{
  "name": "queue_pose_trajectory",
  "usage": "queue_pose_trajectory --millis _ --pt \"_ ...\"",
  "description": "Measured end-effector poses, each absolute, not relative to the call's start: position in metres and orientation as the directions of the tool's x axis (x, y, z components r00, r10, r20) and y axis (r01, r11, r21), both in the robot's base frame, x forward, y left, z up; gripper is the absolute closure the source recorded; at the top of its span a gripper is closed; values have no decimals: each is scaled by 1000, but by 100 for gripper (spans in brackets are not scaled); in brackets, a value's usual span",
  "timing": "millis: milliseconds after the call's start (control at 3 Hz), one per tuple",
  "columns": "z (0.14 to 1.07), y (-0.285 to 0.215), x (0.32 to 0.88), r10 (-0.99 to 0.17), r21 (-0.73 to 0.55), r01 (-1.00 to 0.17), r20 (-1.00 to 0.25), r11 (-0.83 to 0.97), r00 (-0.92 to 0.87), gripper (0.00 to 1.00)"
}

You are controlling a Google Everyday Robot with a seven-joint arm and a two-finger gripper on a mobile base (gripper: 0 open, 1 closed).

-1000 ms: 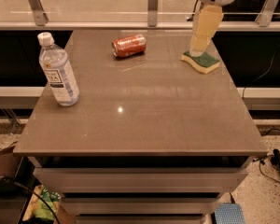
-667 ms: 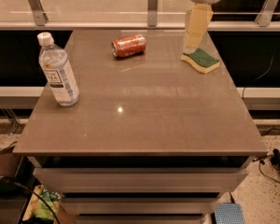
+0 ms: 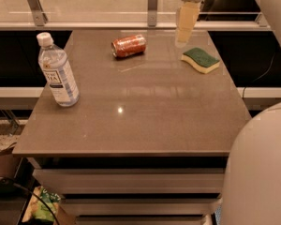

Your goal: Place coke can upright

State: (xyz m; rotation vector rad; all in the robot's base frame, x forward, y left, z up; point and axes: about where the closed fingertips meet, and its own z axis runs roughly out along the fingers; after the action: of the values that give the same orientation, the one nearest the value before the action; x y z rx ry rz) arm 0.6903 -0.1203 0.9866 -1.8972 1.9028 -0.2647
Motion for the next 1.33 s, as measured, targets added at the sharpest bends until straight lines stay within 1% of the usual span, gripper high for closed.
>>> queue_pose_trajectory --millis 667,1333 --pt "976 -92 724 -983 -424 -906 -165 1 76 0" --pt "957 -69 741 -983 -389 -920 -150 -42 108 0"
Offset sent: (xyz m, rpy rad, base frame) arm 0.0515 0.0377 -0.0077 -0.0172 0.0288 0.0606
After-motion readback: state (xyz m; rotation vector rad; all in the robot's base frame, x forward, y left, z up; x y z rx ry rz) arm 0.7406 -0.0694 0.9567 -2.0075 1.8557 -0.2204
